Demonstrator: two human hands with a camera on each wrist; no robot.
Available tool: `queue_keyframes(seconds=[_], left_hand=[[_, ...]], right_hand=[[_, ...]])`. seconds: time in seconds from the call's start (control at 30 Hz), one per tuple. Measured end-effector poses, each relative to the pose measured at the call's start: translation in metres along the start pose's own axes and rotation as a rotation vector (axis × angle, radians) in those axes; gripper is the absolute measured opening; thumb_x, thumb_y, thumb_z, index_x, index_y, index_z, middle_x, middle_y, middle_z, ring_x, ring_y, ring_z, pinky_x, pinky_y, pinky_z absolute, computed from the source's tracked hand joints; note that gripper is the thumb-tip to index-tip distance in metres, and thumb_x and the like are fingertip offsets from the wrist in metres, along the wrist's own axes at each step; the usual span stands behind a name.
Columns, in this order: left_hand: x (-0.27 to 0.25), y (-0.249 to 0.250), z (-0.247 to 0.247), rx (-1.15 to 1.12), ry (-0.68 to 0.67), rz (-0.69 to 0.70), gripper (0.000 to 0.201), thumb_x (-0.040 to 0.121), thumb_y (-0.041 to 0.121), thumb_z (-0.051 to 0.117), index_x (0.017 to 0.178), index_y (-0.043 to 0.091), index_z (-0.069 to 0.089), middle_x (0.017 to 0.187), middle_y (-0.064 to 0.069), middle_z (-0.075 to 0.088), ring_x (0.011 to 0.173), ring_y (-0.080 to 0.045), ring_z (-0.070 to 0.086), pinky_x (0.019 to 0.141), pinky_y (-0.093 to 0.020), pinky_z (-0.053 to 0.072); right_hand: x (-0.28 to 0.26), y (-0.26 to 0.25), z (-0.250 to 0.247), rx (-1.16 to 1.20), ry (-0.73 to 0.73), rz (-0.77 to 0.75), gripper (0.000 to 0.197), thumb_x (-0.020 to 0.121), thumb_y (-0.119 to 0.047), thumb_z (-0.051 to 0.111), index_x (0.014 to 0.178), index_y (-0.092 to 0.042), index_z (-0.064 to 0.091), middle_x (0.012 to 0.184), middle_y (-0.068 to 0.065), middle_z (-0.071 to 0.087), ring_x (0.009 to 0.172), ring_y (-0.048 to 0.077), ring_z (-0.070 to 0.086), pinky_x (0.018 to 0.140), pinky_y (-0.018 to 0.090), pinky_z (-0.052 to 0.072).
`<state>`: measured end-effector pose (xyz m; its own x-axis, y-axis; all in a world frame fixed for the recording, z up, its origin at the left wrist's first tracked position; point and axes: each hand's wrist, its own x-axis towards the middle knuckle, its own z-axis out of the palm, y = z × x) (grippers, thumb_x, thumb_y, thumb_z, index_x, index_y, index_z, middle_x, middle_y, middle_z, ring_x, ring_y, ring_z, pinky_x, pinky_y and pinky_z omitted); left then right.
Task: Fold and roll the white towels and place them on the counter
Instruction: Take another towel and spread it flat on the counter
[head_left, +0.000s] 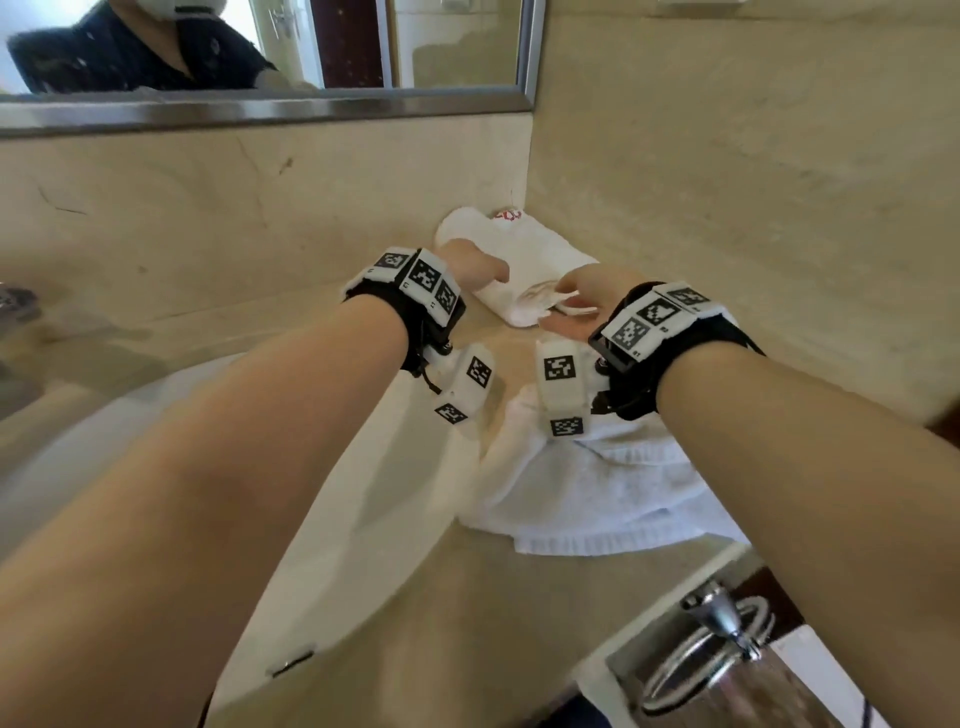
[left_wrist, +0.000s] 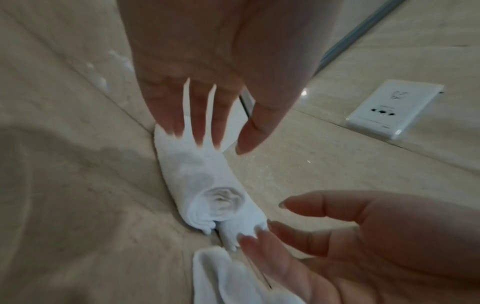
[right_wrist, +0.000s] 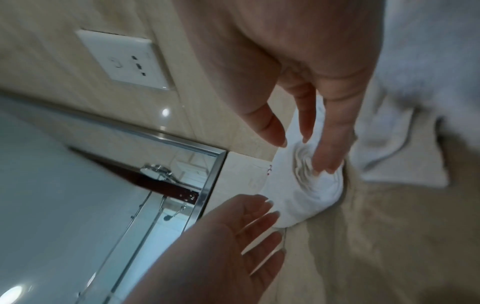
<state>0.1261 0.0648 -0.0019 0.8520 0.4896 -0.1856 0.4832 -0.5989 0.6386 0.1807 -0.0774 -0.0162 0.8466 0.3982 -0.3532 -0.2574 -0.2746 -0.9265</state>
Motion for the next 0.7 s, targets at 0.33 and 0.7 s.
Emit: queue_keyframes(seconds=[0.33, 0.7], left_hand=[[-0.087, 0.008, 0.063, 0.430, -0.534, 0.166, 0.089, 0.069, 0.047, 0.075, 0.142, 0.044, 0.023, 0.150, 0.007, 0.029, 0.134, -0.022, 0.035, 0.105, -0.036, 0.038], [-0.135, -0.023, 0.036, 0.664, -0.182, 0.303, 0.047, 0.072, 0.035, 0.075, 0.112, 0.023, 0.054, 0.114, -0.003, 0.062, 0.103, -0.025, 0.057, 0.094, -0.040, 0.047]], right_hand=[[-0.098, 0.021, -0.017, -1.216, 0.002, 0.060, 0.048, 0.087, -0.017, 0.063, 0.132, -0.006, 0.049, 0.139, 0.013, 0.047, 0.123, 0.029, 0.048, 0.099, 0.034, 0.043], [-0.141, 0.058, 0.021, -1.085, 0.056, -0.196, 0.015, 0.084, -0.021, 0.064, 0.096, -0.013, 0.060, 0.097, 0.006, 0.054, 0.102, 0.027, 0.058, 0.091, 0.033, 0.047]])
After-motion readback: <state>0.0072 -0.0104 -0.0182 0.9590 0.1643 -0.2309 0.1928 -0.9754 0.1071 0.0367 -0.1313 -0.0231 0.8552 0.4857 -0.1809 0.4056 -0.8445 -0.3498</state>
